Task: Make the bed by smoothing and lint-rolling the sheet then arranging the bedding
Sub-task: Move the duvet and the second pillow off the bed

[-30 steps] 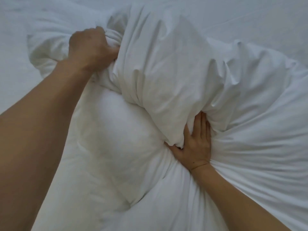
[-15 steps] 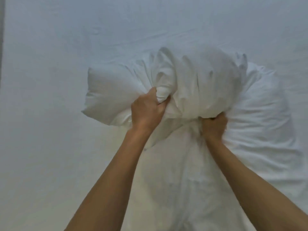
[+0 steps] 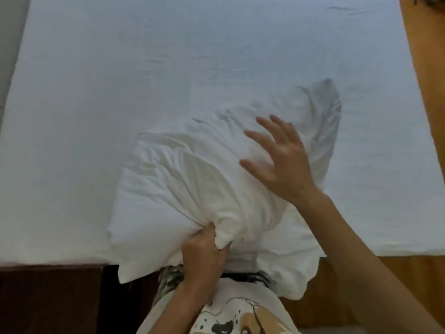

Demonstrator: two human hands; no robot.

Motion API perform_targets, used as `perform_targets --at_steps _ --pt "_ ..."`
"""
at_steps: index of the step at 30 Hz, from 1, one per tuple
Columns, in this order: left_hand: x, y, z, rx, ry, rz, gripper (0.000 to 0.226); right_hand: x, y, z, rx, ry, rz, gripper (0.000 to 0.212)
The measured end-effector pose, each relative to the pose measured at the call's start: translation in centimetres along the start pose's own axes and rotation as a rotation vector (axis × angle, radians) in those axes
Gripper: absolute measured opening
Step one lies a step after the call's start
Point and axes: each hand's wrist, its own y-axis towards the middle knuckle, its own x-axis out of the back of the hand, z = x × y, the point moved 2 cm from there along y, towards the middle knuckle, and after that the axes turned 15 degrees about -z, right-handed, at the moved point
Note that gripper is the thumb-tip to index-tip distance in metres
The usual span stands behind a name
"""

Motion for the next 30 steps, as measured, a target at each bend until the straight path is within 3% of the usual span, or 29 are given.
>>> perform_targets --at_steps 2,4,7,9,12,14,17,20,23,25,27,30 --pt "-1.7 -3.2 0.8 0.051 0.010 0.066 0.028 -2.4 -1.7 0.0 0.017 -0.072 0.279 0.070" --pt "-4.3 -5.2 2.4 0.111 0.075 0.195 0.012 -5.3 -4.4 -1.4 0.023 -0.142 0.446 0.075" --pt "-7.6 -5.9 5.4 0.147 0.298 0.506 0.032 -8.3 -8.1 -4.5 0.036 -0.219 0.521 0.072" --pt "-7.4 -5.0 6.1 0.146 0.287 0.544 0.030 -9.5 -9.9 -6.3 0.005 -0.243 0.524 0.068" --pt "-4.6 -1.8 6.5 0.099 0.267 0.131 0.027 -10.7 -11.5 -8.0 0.007 -0.264 0.460 0.058" --pt "-3.1 1.0 8.4 0.240 0.341 -0.115 0.033 -11.3 -12.0 -8.1 -0.011 -0.256 0.341 0.047" --pt "-3.1 4.0 13.2 0.691 0.309 -0.111 0.065 -11.6 -12.4 -8.3 -0.168 -0.200 0.082 0.038" --pt "-4.4 4.6 18.0 0.932 0.163 -0.003 0.094 -11.4 -12.6 -9.7 -0.310 -0.230 -0.184 0.022" --pt "-5.5 4.4 21.0 1.058 0.074 0.105 0.130 -10.9 -12.3 -11.3 -0.681 -0.306 -0.264 0.088" --pt "-6.2 4.7 22.3 1.077 0.070 0.161 0.140 -10.9 -11.7 -11.7 -0.915 -0.320 -0.285 0.118" --pt "-7.0 5.1 23.4 1.088 0.074 0.194 0.145 -11.4 -11.1 -11.7 -1.091 -0.275 -0.322 0.127" --pt "-8.0 6.1 25.3 1.080 0.132 0.257 0.149 -12.5 -10.7 -11.6 -1.134 -0.257 -0.304 0.126"
